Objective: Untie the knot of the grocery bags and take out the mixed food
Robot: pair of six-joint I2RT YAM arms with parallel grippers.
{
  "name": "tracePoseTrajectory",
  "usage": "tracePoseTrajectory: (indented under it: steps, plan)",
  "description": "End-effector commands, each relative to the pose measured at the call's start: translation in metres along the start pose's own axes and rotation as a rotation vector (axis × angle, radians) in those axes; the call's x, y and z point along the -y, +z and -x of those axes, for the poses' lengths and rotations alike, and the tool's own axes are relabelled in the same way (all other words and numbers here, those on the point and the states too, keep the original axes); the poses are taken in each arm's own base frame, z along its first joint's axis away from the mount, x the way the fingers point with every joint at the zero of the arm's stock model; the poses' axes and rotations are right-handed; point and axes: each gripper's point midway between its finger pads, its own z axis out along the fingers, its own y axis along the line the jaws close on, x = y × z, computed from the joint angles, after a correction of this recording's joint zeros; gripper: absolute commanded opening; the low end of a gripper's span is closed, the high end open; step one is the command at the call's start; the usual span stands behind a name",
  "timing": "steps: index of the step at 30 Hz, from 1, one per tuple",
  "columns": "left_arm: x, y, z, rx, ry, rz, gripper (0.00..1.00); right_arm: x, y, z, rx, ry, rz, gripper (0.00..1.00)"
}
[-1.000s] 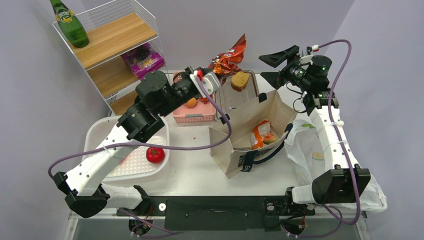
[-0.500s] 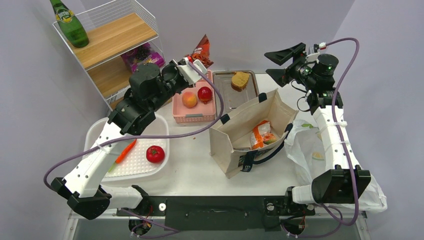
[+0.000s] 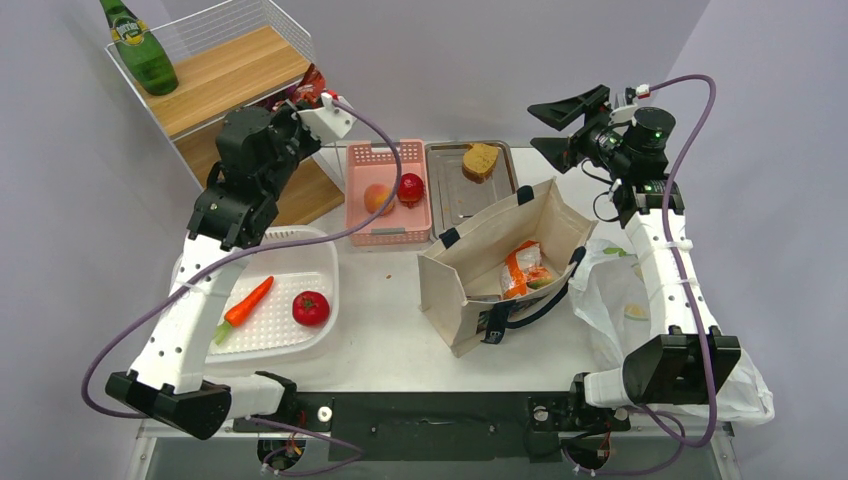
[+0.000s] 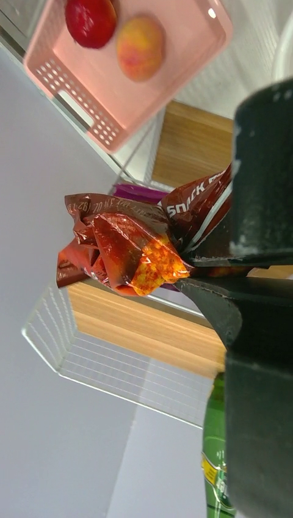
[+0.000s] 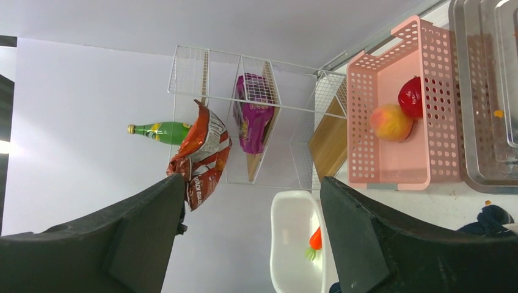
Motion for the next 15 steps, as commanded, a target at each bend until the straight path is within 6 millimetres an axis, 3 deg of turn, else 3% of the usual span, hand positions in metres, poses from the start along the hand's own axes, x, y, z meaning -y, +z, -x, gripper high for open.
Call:
tracePoseTrajectory:
  steps: [1,8,15]
  plan:
    - [-0.038,-0.015,0.002,0.033,0.031,0.069,0.0,-0.027,-0.006,0.003,0.009,-0.069,0.078,0.78]
    - [-0.02,-0.018,-0.019,0.013,-0.013,-0.05,0.0,-0.027,-0.008,0.0,0.007,-0.062,0.08,0.78]
    - [-0.041,-0.008,-0.057,-0.07,0.055,0.044,0.0,-0.025,-0.011,-0.003,0.004,-0.056,0.083,0.78]
